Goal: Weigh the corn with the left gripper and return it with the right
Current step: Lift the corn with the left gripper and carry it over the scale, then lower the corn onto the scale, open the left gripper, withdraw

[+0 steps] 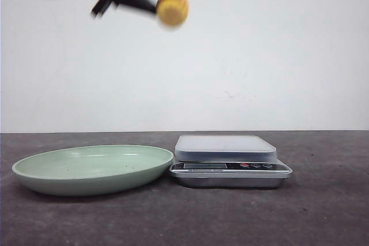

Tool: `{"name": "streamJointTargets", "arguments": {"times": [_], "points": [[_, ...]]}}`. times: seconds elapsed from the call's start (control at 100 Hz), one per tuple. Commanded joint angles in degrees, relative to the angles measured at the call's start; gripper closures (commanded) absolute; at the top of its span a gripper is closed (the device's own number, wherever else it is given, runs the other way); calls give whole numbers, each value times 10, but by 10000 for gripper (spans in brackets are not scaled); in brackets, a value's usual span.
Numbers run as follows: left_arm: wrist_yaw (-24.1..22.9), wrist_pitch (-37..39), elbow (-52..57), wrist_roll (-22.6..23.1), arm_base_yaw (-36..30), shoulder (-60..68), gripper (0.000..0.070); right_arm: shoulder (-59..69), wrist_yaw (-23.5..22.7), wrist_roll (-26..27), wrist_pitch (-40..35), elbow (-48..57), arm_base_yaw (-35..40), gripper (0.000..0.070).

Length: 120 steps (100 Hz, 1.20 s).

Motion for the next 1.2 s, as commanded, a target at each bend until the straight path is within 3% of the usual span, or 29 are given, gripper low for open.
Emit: {"name": "streamJointTargets", "arguments": {"times": [0.0,0.18,0.35,0.48,0.8,1.13,1.19], "points": [[-7,7,35,8,-11,6,700,2,4,-15,4,6,3,0],[-46,17,45,9,-22,10,699,2,37,-37,12,6,3,0],[-48,8,45,5,-32,45,699,3,58,-50,13,6,3,0],[-48,2,45,-1,-45,93,697,3,58,-50,13,6,3,0],[-30,-30,45,-91,-57,233,696,2,58,-49,3,6,3,0],[-28,-77,45,-85,-65,290,694,2,58,-49,-32,6,3,0],[-33,-76,45,-85,-67,291,639,2,58,-49,-38,6,3,0]]}}
